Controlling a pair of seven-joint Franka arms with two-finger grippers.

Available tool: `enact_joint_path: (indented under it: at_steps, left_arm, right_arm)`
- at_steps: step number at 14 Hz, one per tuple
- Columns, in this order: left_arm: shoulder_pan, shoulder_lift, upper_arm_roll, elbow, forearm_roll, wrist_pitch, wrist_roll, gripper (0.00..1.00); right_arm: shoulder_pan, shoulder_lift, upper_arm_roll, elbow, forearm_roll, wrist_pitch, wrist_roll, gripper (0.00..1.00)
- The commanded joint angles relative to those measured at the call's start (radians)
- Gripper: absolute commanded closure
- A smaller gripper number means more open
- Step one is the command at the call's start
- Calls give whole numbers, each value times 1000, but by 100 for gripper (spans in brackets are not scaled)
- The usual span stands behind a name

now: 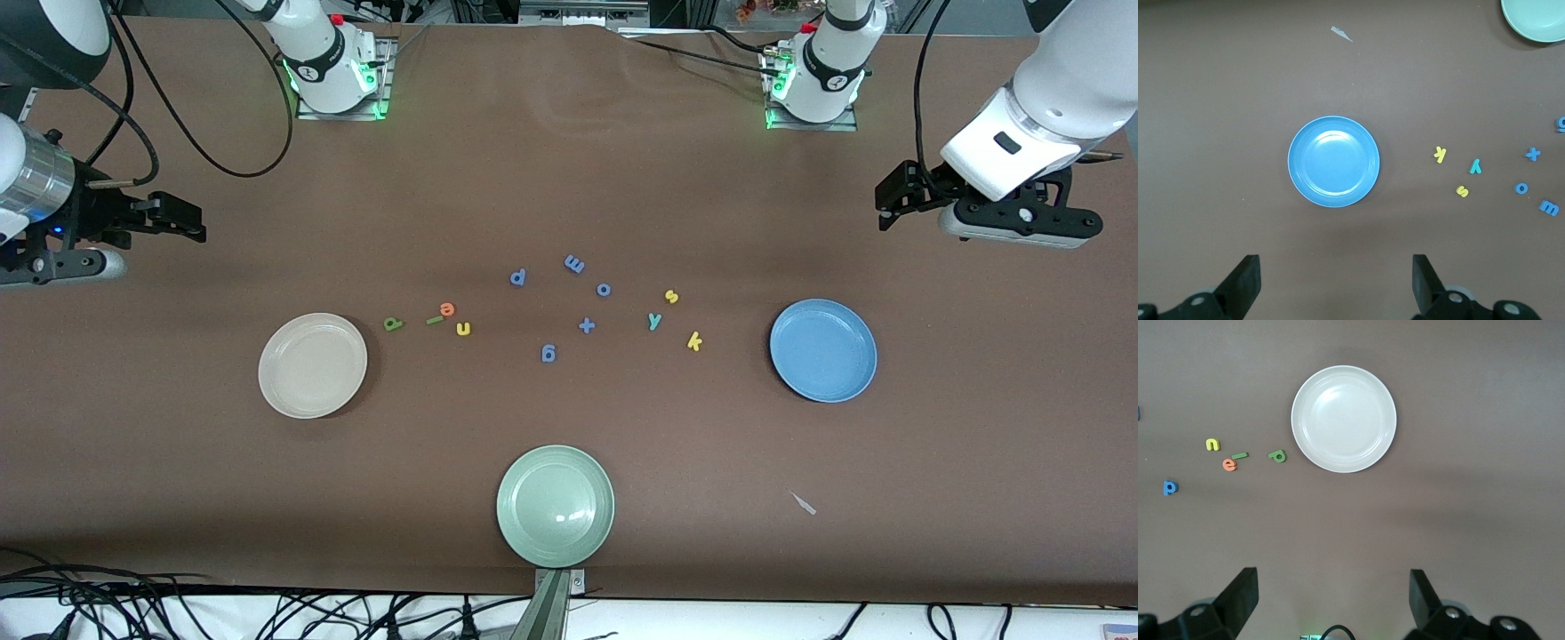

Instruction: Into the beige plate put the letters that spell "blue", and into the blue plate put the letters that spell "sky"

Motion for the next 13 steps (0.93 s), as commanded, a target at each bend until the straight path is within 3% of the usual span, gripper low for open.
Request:
enact_joint_path:
  at_steps: [1,5,10,13]
  left_arm:
    - [11,5,-3,1,-17,-13,26,0]
    - [4,50,-3,9,-25,-4,26,0]
    - [-75,252,-18,41,-20,47,29,0]
    - [-144,347,-18,39,-10,152,37,0]
  right_arm:
    - [10,35,1,3,62,8,10,0]
    - [41,87,3,0,86,71,62,1]
    - [133,201,3,0,83,195,212,1]
    - [167,273,1,-1,75,269,254,1]
